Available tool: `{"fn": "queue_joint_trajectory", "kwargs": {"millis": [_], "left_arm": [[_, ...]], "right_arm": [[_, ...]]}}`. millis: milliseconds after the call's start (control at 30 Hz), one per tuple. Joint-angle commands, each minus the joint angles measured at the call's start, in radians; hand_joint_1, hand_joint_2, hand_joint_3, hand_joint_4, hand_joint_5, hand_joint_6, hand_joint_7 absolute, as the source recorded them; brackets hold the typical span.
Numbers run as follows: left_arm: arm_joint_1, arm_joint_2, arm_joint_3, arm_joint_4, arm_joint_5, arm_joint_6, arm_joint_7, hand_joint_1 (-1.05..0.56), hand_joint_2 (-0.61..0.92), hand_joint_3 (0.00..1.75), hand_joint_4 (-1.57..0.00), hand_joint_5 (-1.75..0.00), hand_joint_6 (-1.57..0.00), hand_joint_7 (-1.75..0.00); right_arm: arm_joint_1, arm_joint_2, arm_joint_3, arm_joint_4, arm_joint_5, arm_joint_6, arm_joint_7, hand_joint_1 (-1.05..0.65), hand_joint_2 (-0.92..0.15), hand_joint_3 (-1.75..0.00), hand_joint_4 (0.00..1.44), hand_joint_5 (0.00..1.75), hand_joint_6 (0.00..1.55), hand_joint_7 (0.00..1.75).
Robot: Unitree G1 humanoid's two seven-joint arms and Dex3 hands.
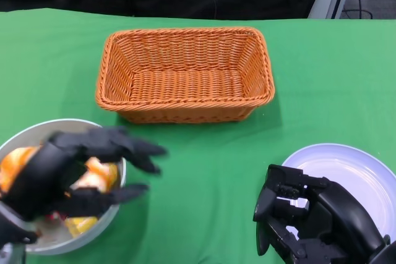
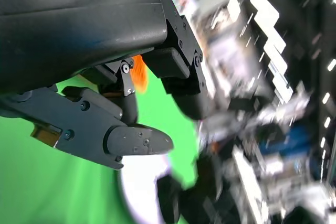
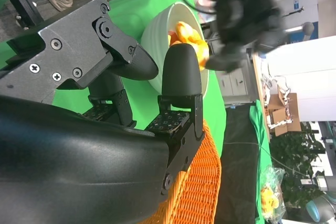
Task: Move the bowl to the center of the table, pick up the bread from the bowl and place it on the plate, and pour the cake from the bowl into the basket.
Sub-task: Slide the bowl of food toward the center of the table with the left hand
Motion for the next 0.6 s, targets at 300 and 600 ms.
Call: {"fn": "queue_joint_trajectory", "kwargs": {"millis": [300, 600], "left_arm": [[-0.106, 0.073, 0.298, 0.172, -0.035, -0.053, 0.198, -0.57, 0.92, 0.23, -0.49, -0.08, -0.53, -0.01], [-0.198, 0.149, 0.388, 0.462, 0.091, 0.078, 0.477, -0.63, 0.92, 0.52, -0.50, -0.03, -0.48, 0.00]], "right_arm": [[-0.017, 0.006, 0.005, 0.024, -0.011, -0.019, -0.009, -0.09, -0.53, -1.23, 0.71, 1.72, 0.68, 1.46], [-0.021, 0.018, 0.010, 0.027, -0.010, -0.004, -0.018, -0.08, -0.51, -1.28, 0.70, 1.74, 0.68, 1.48]]}}
